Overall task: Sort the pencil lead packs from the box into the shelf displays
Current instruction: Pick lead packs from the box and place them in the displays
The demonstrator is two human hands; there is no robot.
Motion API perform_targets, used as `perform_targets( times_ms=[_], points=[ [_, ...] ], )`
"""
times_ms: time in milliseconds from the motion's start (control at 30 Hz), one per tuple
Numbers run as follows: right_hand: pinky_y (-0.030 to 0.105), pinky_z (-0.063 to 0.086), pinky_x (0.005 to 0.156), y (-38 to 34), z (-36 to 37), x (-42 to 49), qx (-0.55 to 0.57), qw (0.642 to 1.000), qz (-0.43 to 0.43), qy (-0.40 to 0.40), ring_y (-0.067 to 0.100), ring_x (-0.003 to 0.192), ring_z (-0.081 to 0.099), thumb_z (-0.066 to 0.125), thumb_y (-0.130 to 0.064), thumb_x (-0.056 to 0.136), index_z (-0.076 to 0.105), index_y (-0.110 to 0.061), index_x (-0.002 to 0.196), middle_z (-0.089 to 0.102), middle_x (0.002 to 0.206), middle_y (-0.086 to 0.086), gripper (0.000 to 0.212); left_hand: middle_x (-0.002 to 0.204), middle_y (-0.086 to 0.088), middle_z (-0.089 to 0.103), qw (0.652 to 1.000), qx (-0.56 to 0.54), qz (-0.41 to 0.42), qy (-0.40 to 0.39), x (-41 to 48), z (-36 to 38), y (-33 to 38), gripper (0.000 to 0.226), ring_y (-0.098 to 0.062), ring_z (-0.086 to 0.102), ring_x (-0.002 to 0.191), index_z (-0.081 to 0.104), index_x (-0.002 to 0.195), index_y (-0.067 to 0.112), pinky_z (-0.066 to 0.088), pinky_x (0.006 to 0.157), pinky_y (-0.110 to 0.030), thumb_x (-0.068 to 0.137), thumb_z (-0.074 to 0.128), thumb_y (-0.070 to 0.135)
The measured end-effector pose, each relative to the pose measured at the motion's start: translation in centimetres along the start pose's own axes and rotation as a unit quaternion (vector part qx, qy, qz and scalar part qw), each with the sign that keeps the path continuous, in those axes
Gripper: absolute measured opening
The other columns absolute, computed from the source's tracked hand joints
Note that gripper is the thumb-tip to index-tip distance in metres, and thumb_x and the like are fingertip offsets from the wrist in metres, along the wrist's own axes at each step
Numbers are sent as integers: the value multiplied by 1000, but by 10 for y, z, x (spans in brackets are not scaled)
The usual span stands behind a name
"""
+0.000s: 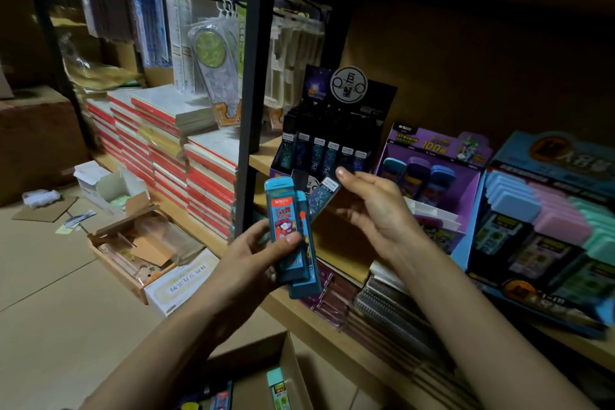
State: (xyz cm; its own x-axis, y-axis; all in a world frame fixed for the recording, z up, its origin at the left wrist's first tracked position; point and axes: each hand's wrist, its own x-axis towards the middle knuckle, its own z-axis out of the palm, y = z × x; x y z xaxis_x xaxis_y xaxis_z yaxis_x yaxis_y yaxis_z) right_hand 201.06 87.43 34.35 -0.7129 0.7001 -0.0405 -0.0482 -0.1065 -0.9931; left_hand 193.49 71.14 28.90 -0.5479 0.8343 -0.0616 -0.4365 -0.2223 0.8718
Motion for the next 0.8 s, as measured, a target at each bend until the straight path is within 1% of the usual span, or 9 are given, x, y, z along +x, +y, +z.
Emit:
perform_targets(
  times_ms=[67,167,300,367,467,533,600,700,800],
  points=[
    [21,50,56,-8,-8,9,7,999,-23,27,15,80,61,62,-22,89,66,-13,85,68,85,3,10,86,-2,75,1000,-3,10,0,2,-1,1,41,-17,72,82,64,100,19,59,61,-29,60,69,20],
    [17,50,53,-22,-14,28,10,995,-75,69,12,76,63,61,-18,90,65,-12,85,68,85,3,9,84,-5,74,1000,-3,25,13,5,-3,4,40,-18,72,78,63,102,12,60,63,-30,63,66,17],
    [16,51,54,-32,0,61,-112,971,-182,107,10,67,63,61,-14,90,65,-12,80,65,76,-1,10,87,-3,74,998,-3,37,42,9,-14,8,42,-16,72,81,61,108,11,58,59,-26,67,65,14],
    [21,55,57,-31,12,78,-169,957,-214,102,14,71,64,63,-11,89,65,-9,85,65,76,1,5,94,-5,74,998,-5,39,54,11,-21,10,44,-17,71,85,60,112,12,58,60,-27,68,65,13],
    [40,56,73,-26,24,96,-291,917,-259,90,26,80,65,66,-15,86,68,-6,89,68,82,9,10,96,-6,73,997,-5,42,69,13,-31,12,46,-18,71,88,59,114,13,58,61,-28,69,65,14],
    [40,54,76,-24,28,100,-341,892,-286,78,21,82,65,68,-19,84,70,-10,91,68,83,5,11,93,-4,74,996,0,45,72,13,-35,14,45,-17,71,86,58,114,14,57,59,-27,69,65,15],
    [38,54,78,-24,29,105,-361,882,-296,62,18,82,65,69,-21,83,71,-13,93,69,84,4,13,90,-2,74,996,5,49,77,12,-39,15,45,-17,72,84,58,113,15,57,58,-25,69,65,16],
    [42,55,79,-25,28,110,-361,889,-281,42,20,84,66,70,-22,83,71,-13,95,70,86,5,15,91,-2,74,995,4,53,88,10,-43,17,44,-16,71,85,58,112,16,57,58,-25,68,65,17],
    [44,55,82,-22,28,117,-363,892,-264,46,22,87,66,71,-23,82,71,-8,99,70,90,8,22,94,-5,73,994,-1,55,94,9,-46,17,43,-17,71,86,59,112,17,57,58,-26,69,65,16]
  ],
)
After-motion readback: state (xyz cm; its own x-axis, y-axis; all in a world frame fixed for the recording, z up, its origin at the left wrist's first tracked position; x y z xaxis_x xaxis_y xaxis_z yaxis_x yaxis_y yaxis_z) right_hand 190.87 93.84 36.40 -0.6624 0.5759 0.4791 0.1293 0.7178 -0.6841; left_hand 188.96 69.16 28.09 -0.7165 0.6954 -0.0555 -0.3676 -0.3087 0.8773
